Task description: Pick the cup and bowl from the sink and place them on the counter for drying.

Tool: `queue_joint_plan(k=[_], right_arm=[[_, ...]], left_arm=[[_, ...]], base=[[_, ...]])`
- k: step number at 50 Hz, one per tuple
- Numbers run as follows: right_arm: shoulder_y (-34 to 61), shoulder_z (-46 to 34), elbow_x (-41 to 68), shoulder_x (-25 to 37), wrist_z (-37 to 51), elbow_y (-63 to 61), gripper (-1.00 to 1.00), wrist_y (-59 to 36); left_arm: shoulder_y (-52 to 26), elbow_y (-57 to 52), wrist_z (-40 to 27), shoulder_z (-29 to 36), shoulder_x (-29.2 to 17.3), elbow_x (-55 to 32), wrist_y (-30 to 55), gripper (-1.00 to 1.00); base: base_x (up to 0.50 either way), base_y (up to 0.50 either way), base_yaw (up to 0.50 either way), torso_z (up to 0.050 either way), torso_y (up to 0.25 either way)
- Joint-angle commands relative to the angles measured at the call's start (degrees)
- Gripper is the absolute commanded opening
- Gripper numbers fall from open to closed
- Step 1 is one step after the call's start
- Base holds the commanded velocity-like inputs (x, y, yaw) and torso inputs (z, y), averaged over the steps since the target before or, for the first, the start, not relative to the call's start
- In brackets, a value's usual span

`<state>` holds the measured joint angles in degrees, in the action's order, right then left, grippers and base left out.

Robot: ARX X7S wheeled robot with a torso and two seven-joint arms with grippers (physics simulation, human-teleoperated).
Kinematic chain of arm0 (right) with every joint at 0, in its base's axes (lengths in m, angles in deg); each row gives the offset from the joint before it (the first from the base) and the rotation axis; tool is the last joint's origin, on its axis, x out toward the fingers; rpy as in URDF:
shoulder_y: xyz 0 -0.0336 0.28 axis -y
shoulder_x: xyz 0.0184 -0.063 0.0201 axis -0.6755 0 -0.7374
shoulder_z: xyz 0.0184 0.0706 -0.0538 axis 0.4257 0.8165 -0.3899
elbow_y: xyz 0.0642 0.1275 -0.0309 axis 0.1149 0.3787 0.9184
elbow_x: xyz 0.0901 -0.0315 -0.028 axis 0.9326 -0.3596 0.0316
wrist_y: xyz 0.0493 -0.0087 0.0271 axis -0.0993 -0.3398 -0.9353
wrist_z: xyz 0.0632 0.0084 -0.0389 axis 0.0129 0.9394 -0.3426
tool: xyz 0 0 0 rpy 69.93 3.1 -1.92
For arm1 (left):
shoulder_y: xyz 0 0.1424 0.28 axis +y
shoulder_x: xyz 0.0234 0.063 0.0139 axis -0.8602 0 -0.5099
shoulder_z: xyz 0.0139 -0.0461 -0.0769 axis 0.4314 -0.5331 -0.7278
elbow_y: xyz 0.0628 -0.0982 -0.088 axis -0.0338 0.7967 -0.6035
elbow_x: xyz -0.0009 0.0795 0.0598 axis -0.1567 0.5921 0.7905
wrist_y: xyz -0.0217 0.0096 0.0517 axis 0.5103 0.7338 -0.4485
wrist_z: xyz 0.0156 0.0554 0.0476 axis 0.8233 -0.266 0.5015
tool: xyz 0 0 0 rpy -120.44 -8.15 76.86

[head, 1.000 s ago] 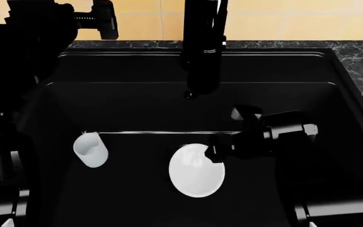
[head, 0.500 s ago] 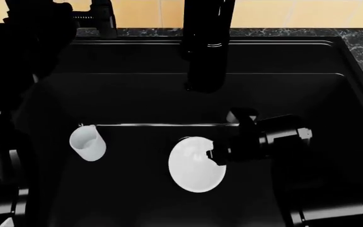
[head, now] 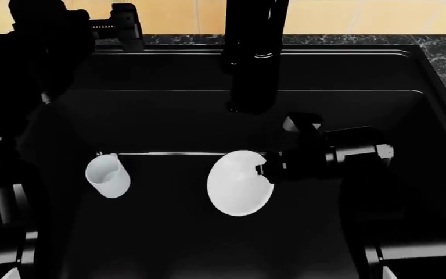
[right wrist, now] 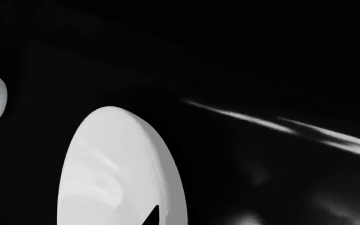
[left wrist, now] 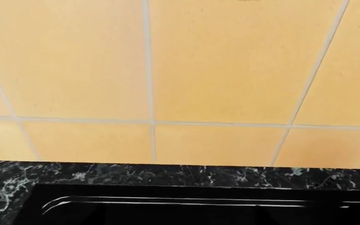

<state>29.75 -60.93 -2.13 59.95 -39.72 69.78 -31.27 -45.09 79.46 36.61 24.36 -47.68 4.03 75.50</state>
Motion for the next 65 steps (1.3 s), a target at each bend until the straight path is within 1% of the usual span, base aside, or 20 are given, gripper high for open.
queue_joint_plan(k=[1,9,29,32,36,42,48,50,58,65], right_arm=[[2.05,0.96,-0.51,-0.05,0.43,-0.02,-1.0,1.16],[2.73,0.88,-0.47,0.37,0.71,-0.03,-1.0,0.38],[2.69,-0.41,-0.7,0.54,-0.13,-0.03,-1.0,-0.55],[3.22,0.55,-0.2,0.81,1.54,-0.03,-1.0,-1.4],[3.5,0.8,-0.16,1.03,1.64,-0.03,-1.0,-1.95],[4.19,0.71,-0.25,1.24,1.18,-0.04,-1.0,-3.02],[4.66,1.27,-0.04,1.56,1.42,-0.04,-1.0,-3.87],[4.7,1.27,-0.07,1.62,1.27,-0.04,-1.0,-3.99],[4.87,0.99,-0.14,1.79,0.23,-0.06,-1.0,-4.76],[6.25,3.4,0.97,3.42,2.88,-0.17,-1.0,-6.01]], left_arm=[[0.66,-0.32,0.31,-1.26,0.14,-0.07,-1.84,1.0],[2.04,-1.01,0.86,-1.32,0.06,-0.56,-2.89,1.0],[2.67,-0.71,0.24,-1.57,0.44,-1.15,-2.93,1.0],[2.62,-0.7,0.31,-1.71,0.39,-1.43,-2.72,1.0],[2.01,0.55,0.56,-0.89,0.75,-0.98,-3.73,1.0],[2.41,-0.27,0.39,-1.35,0.61,-1.5,-3.43,1.0],[2.99,-0.46,0.46,-1.67,0.47,-1.9,-3.49,1.0],[2.65,1.04,0.4,-1.01,1.26,-1.27,-4.78,1.0],[3.25,0.41,0.32,-1.19,0.79,-1.72,-4.34,1.0],[3.28,1.52,0.25,-1.2,1.1,-1.69,-4.95,1.0]], base=[[0.0,0.0,0.0,0.0,0.0],[0.0,0.0,0.0,0.0,0.018],[0.0,0.0,0.0,0.003,0.227],[0.0,0.0,0.0,0.003,0.188],[0.0,0.0,0.0,0.004,0.189],[0.0,0.0,0.0,0.004,0.183],[0.0,0.0,0.0,0.005,0.135],[0.0,0.0,0.0,0.004,0.135],[0.0,0.0,0.0,0.005,0.134],[0.0,0.0,0.0,0.001,0.012]])
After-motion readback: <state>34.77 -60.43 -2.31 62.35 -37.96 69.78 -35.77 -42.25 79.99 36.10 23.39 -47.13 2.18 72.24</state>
